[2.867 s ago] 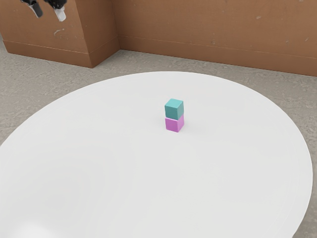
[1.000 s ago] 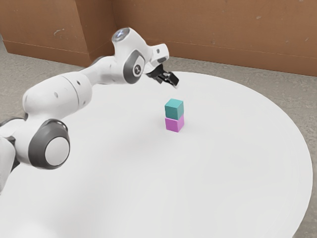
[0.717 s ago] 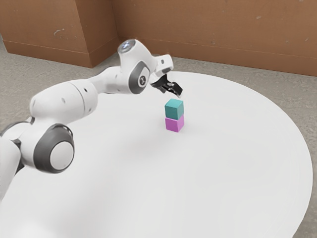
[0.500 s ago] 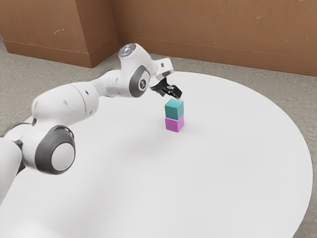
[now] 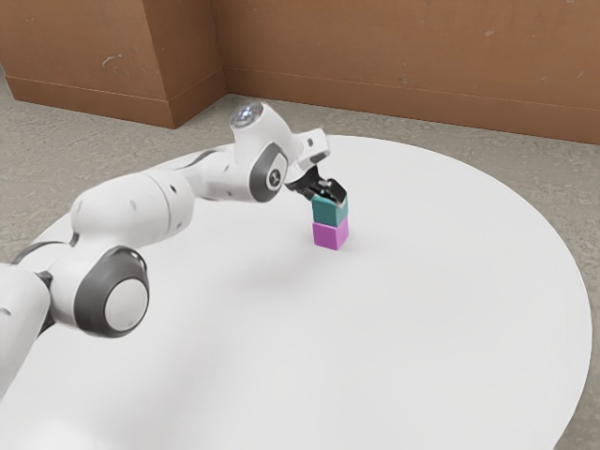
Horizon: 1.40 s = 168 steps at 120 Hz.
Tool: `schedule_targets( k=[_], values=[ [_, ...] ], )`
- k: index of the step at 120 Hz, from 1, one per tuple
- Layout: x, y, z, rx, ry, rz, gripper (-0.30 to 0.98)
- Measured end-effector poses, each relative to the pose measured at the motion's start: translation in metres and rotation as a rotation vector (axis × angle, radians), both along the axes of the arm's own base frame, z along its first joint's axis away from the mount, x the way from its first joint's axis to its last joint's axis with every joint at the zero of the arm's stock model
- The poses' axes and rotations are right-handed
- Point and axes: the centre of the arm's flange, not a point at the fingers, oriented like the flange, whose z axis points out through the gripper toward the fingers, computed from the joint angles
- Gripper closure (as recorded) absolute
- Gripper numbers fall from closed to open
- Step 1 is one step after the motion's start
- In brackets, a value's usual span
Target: Pick up the blue block with one arm, and put the blue block on the table with one arm
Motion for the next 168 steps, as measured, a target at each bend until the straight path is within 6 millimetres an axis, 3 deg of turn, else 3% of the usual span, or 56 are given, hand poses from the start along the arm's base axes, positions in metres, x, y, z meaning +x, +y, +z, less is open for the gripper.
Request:
schedule_targets(
  k=[33, 65, 102, 114, 124, 138, 145, 151, 157, 168],
  values=[
    [0.001, 0.005, -0.022, -0.002, -0.006, 0.019, 0.02],
    [0.002, 0.002, -0.024, -0.010, -0.025, 0.024, 0.03],
    [0.002, 0.001, -0.027, -0.019, -0.024, 0.035, 0.32],
    [0.002, 0.002, -0.027, -0.018, -0.025, 0.045, 0.36],
    [0.003, 0.002, -0.016, -0.017, -0.039, 0.052, 0.38],
    [0.004, 0.004, 0.030, -0.015, -0.092, 0.061, 0.39],
    [0.004, 0.023, 0.045, -0.014, -0.107, 0.085, 0.39],
    [0.004, 0.063, 0.047, -0.020, -0.108, 0.132, 0.38],
    [0.003, 0.090, 0.046, -0.026, -0.106, 0.164, 0.38],
    [0.002, 0.107, 0.044, -0.028, -0.102, 0.181, 0.37]
  ],
)
